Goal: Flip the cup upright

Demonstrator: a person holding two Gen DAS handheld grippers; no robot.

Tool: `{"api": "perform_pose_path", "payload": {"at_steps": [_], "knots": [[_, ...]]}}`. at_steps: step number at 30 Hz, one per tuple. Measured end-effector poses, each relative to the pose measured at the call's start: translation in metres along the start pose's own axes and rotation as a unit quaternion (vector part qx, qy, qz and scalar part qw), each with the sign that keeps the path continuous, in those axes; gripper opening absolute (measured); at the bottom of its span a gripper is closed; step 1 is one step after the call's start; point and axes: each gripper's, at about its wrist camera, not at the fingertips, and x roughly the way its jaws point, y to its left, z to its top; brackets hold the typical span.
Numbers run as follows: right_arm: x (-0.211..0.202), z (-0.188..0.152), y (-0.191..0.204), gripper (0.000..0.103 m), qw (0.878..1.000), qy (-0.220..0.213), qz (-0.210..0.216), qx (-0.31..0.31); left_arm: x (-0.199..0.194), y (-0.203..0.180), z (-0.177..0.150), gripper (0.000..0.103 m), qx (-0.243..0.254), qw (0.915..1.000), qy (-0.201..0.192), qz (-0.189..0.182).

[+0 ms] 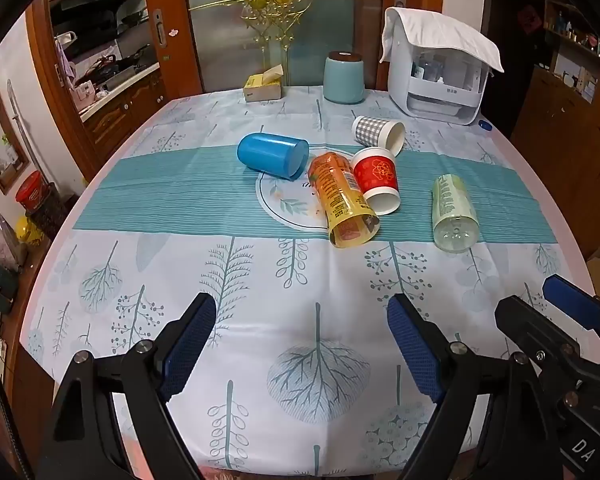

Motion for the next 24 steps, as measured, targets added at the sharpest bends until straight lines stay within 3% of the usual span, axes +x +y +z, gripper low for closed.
{"api": "perform_pose_path", "payload": {"at_steps": [7,24], "knots": [[-0.0005,-0.0002,-0.0002,0.065,1.0,-0.002,0.001,0.0,-0.0028,-0.0017,0.0028,0.086,0.001,1.0,0.004,0.008],[-0.0011,-0.0002,0.0023,0.065,1.0,-0.001,0.002,-0.001,-0.0002,0.0007,-0.0006,0.086,0.002,0.9999,0.005,-0.01]]}}
